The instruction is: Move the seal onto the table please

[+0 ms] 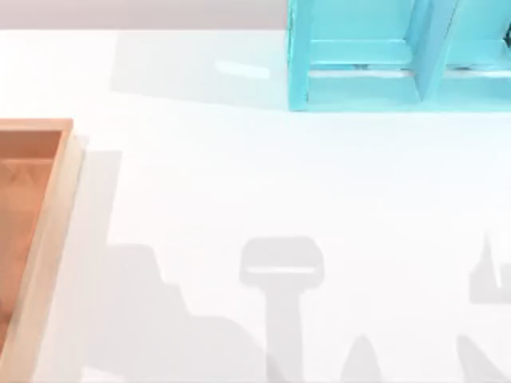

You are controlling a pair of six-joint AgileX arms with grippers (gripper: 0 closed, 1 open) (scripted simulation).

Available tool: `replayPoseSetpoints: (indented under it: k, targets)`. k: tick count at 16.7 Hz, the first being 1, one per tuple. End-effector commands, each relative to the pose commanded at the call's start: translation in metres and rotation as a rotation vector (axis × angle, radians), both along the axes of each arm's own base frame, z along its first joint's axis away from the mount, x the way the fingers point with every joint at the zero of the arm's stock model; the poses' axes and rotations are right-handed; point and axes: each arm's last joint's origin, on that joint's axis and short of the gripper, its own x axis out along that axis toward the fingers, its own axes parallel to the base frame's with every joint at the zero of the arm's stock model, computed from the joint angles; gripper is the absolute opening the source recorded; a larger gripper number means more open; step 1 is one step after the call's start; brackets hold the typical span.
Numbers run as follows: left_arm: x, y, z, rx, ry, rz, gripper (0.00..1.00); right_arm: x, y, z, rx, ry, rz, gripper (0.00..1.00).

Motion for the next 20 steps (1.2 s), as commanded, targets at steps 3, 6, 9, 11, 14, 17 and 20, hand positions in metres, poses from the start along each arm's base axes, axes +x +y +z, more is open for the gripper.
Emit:
replayPoseSetpoints:
  k: [3, 6, 9, 11, 14, 17, 20]
  targets:
    - [0.000, 0.000, -0.036, 0.004, -0.011, 0.000, 1.00, 0.000, 0.000, 0.000, 0.000, 0.000, 0.000, 1.00]
    - [-0.004, -0.001, -0.056, 0.000, 0.001, 0.000, 1.00, 0.000, 0.000, 0.000, 0.000, 0.000, 0.000, 1.00]
    - [-0.004, -0.001, -0.057, 0.000, 0.001, 0.000, 1.00, 0.000, 0.000, 0.000, 0.000, 0.000, 0.000, 1.00]
    - [-0.004, -0.001, -0.057, 0.000, 0.001, 0.000, 0.92, 0.000, 0.000, 0.000, 0.000, 0.000, 0.000, 1.00]
    - [-0.004, -0.001, -0.057, 0.000, 0.001, 0.000, 0.70, 0.000, 0.000, 0.000, 0.000, 0.000, 0.000, 1.00]
    - [-0.004, -0.001, -0.057, 0.000, 0.001, 0.000, 0.47, 0.000, 0.000, 0.000, 0.000, 0.000, 0.000, 1.00]
    - [-0.004, -0.001, -0.057, 0.000, 0.001, 0.000, 0.25, 0.000, 0.000, 0.000, 0.000, 0.000, 0.000, 1.00]
